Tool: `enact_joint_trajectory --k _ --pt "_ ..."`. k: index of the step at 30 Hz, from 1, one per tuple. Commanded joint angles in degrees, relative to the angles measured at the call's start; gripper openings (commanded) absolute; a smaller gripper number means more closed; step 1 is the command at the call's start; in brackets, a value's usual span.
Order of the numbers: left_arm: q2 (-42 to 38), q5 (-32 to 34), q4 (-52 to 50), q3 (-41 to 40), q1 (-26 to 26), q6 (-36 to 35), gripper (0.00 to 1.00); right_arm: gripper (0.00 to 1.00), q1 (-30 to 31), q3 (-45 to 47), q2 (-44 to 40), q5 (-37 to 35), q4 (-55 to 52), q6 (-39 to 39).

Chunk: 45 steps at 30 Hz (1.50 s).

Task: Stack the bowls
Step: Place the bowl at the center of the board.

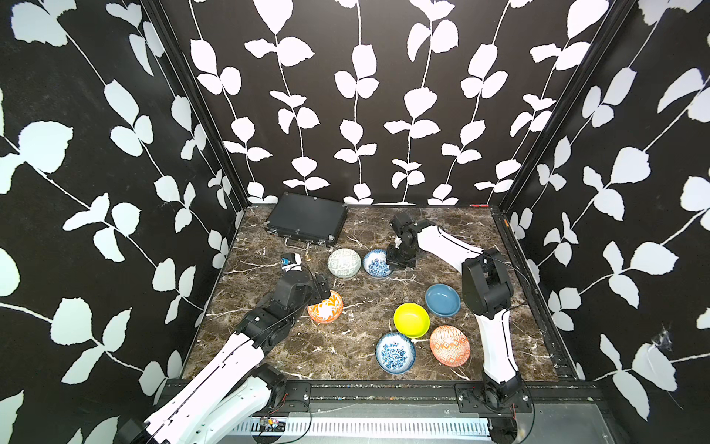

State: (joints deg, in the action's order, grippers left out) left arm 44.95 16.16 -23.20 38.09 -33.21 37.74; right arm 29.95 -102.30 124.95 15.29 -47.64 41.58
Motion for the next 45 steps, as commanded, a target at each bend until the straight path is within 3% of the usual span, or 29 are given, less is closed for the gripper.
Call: enact_joint_trajectory --k 1,33,37,41,45 --pt "0.1 0.6 1.1 -0.4 0.5 0.0 0.90 0.00 0.9 -0.7 0.3 -0.2 0.3 1.1" --pt "0.1 0.2 1.1 -0.5 1.2 0.1 0.89 0.00 1.0 0.3 0.6 -1.3 0.4 2.4" --pt "0.1 0.3 1.1 -0.6 1.3 0.1 0.89 0.13 1.2 0.2 0.2 -1.6 0.4 2.2" --pt "0.0 0.3 1.1 -0.7 1.3 0.2 0.90 0.34 1.4 0.1 -0.3 -2.0 0.3 2.1" --pt "0.1 0.3 1.1 -0.6 1.3 0.2 0.90 0.42 1.6 0.2 -0.8 -2.1 0.1 2.1"
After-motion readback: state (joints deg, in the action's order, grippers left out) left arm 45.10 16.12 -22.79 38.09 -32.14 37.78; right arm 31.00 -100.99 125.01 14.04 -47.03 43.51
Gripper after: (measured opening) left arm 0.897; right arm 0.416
